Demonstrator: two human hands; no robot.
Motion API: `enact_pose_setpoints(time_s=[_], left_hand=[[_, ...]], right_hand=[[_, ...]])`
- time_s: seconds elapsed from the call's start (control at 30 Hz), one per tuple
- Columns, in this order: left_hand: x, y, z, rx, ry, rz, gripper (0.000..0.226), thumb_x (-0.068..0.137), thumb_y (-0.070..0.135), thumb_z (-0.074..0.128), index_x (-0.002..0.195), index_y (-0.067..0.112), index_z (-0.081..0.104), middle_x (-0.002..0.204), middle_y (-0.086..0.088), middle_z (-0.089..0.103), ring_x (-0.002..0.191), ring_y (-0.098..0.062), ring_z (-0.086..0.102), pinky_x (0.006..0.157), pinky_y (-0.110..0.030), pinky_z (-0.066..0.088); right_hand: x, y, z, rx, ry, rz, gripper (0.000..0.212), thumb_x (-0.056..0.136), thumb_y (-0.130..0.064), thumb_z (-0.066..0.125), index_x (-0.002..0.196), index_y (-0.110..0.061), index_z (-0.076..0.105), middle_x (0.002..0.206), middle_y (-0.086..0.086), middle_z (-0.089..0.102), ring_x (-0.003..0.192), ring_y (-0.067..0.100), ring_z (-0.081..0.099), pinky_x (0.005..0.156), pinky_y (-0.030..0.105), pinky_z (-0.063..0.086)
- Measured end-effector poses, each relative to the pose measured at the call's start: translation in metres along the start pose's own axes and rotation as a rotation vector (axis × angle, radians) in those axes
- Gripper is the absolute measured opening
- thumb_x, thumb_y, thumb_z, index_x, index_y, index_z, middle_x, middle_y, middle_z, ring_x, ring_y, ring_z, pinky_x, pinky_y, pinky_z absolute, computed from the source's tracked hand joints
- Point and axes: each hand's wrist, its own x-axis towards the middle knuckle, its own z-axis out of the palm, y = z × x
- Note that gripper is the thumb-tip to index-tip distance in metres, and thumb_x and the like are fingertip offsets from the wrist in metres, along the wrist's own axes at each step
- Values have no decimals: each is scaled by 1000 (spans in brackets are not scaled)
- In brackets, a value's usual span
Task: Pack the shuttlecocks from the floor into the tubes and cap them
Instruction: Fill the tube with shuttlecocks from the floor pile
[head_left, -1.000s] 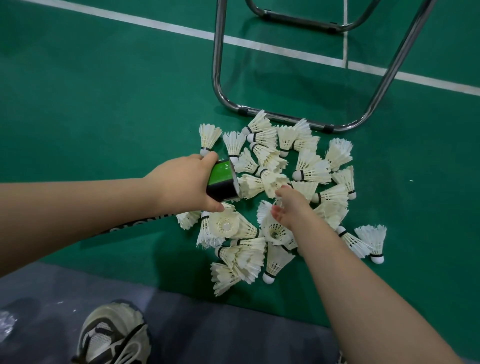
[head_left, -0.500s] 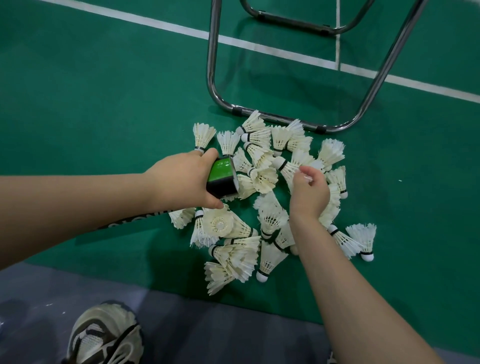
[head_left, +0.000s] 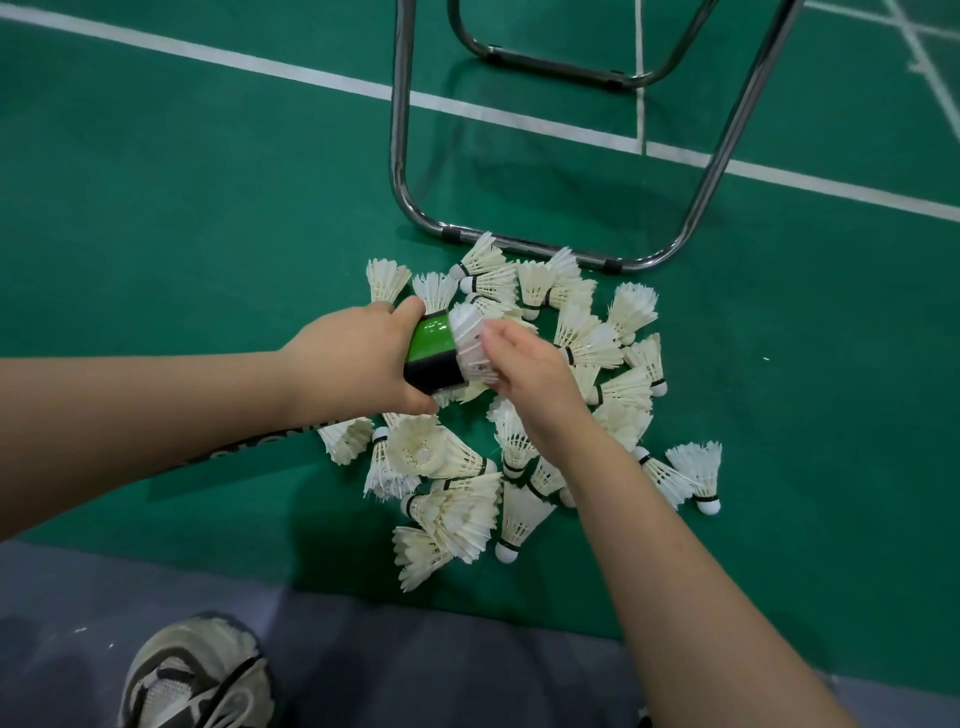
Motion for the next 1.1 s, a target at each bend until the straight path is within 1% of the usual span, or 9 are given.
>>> enact_pose_setpoints(time_s=[0.07,0.17,0.37,0.47,0.63,0.7,0.8,0.97,1.1], left_hand=[[0,2,0,11,-4,0,74,66,63,70,117,20,38,92,1,50,77,-19,53,62,-32,49],[0,4,3,16,-8,20,74,66,63,70,117,21,38,93,2,51,77,-18,51,60,-29,43],[-2,16,12,19,-32,72,71,64,64,67,112,19,41,92,2,52,76,-17,54,61,-31,47],[3,16,11,7,-19,58,72,64,63,69,114,20,41,94,2,53,77,-18,56,65,-33,51],[14,19,1,-24,24,41,73,66,64,69,114,20,39,95,1,53,80,-21,54,64,-33,49],[12,18,4,-5,4,49,74,66,65,69,115,19,38,95,1,52,81,-21,53,64,-33,49],[9,13,7,12,-10,43,77,66,67,69,118,19,38,98,-1,53,82,-21,52,66,-35,50],[9,7,8,5,-16,18,80,66,67,69,122,20,37,102,-2,55,85,-21,53,71,-38,53],[9,10,9,8,-18,22,80,65,66,69,123,20,37,102,-2,55,85,-21,53,70,-37,53]], right_hand=[[0,-1,-5,75,-92,111,31,98,-35,38,94,-17,62,78,-7,68,88,14,60,88,32,48],[2,0,-10,18,-243,193,48,95,-47,36,115,-11,60,107,3,67,112,19,57,99,38,43],[4,-2,1,-97,-495,251,15,93,-27,53,95,-15,61,90,0,63,91,15,59,98,34,45],[7,1,5,-47,-250,191,38,93,-39,48,97,-3,62,85,5,62,83,20,59,85,34,49],[16,8,-25,480,395,144,26,95,-29,44,80,-17,62,70,-2,63,73,14,61,73,30,48],[21,28,-39,160,529,235,20,91,-23,47,77,-19,61,71,-3,63,68,12,58,69,30,45],[21,60,-52,-388,491,267,18,91,-23,46,89,-18,63,87,-2,63,76,15,53,69,32,42],[13,96,-39,-763,270,218,25,92,-21,47,113,-19,61,112,-3,62,94,14,58,81,32,49],[11,113,-24,-989,124,169,40,86,-48,56,118,-25,61,120,-4,63,112,16,53,97,37,39]])
